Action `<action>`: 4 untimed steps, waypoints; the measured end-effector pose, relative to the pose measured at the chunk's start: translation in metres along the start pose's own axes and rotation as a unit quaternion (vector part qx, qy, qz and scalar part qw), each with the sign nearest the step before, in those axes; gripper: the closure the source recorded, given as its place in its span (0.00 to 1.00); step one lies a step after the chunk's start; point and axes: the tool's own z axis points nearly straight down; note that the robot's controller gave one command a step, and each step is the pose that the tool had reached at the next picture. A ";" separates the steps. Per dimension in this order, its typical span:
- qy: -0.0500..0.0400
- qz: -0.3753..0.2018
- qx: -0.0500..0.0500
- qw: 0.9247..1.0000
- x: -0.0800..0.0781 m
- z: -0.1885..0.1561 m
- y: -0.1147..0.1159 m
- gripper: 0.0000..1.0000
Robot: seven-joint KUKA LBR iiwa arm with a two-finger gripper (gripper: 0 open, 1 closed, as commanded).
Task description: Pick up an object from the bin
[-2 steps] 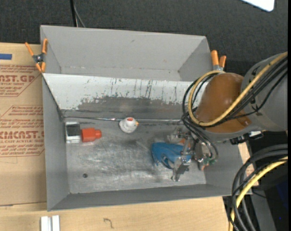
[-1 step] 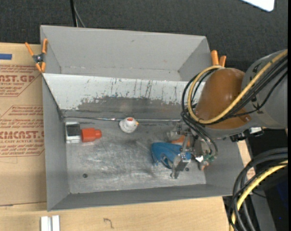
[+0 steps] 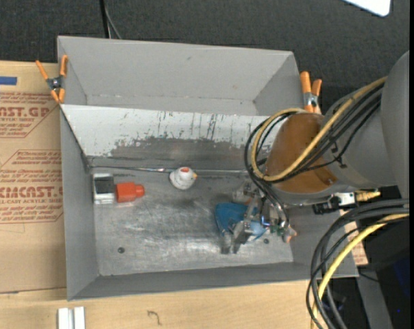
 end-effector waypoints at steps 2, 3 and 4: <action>0.002 0.085 0.000 0.996 -0.003 0.022 -0.003 1.00; 0.004 0.092 0.001 0.996 -0.003 0.017 -0.003 1.00; 0.012 0.087 0.004 0.996 0.001 -0.002 -0.004 1.00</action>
Offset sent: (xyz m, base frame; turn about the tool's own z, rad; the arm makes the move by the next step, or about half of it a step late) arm 0.0000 0.0000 0.0000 0.0000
